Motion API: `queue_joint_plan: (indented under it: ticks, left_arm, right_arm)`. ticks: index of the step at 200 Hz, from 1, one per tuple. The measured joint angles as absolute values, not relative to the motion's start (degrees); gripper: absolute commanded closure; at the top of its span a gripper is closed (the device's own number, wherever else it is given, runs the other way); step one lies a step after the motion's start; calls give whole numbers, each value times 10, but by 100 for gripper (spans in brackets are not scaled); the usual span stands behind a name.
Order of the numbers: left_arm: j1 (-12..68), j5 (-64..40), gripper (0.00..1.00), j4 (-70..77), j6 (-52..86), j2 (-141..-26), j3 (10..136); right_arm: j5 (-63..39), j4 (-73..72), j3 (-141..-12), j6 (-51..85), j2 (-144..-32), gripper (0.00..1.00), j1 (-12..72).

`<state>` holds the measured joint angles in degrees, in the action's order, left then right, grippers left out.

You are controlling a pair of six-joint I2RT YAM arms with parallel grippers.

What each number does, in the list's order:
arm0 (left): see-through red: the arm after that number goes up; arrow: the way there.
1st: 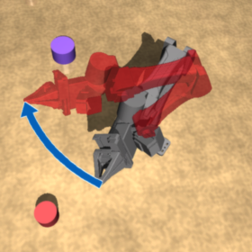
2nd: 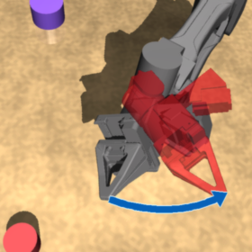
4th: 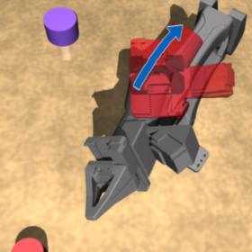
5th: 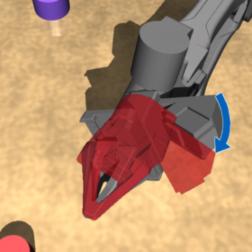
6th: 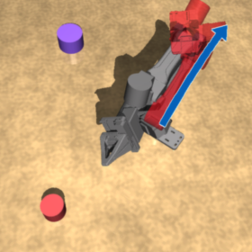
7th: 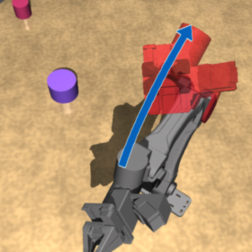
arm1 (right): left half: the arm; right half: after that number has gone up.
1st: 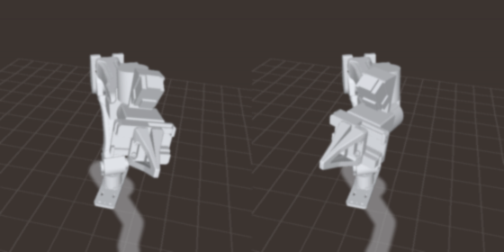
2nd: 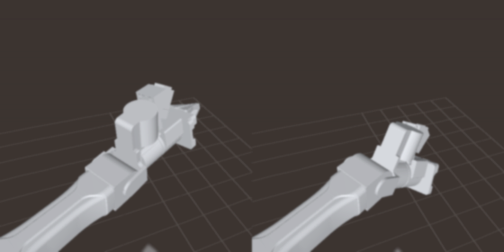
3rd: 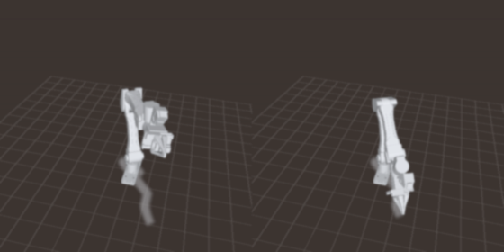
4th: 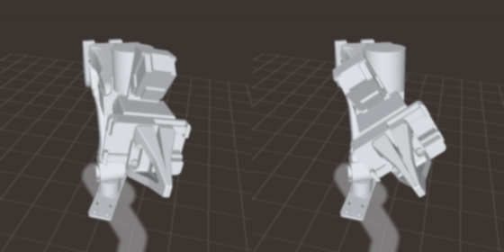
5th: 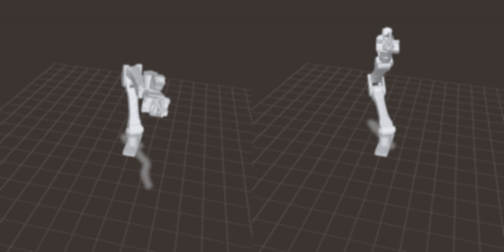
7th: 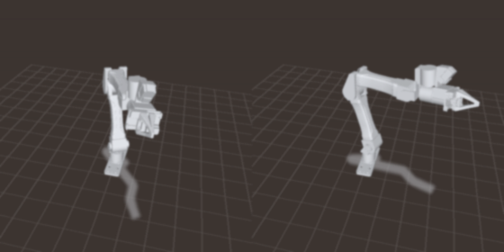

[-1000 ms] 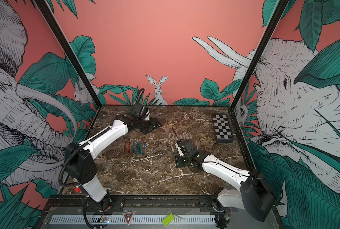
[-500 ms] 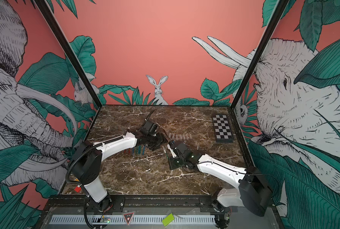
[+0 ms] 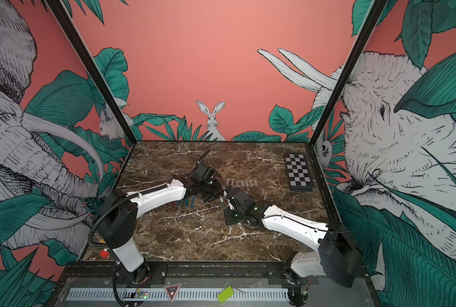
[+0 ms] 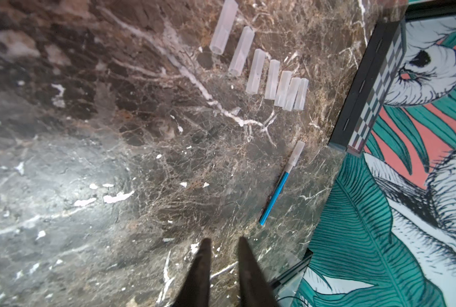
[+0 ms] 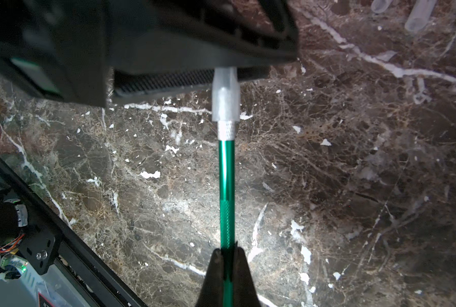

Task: Remove protective caps from carving knives
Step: Remove the protective sleeve from the carving knife.

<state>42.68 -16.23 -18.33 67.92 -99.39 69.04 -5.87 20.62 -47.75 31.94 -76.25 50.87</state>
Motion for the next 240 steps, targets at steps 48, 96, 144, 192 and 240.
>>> queue_joint_plan:
  ticks: [48, 96, 144, 192, 240]
  left_arm:
    - [427, -159, 100, -202, 664, -994, 691]
    - [427, -159, 100, -210, 660, -994, 694]
    - [427, -161, 100, -212, 660, -994, 695]
    - [427, -160, 100, -216, 658, -994, 695]
    - [427, -160, 100, -218, 658, -994, 695]
  right_arm:
    - [-51, 215, -483, 317, -764, 100, 512]
    - [-55, 212, -483, 317, -766, 80, 512]
    - [-58, 196, -483, 317, -773, 81, 512]
    - [-60, 180, -483, 315, -793, 94, 512]
    - [-60, 179, -483, 315, -794, 100, 512]
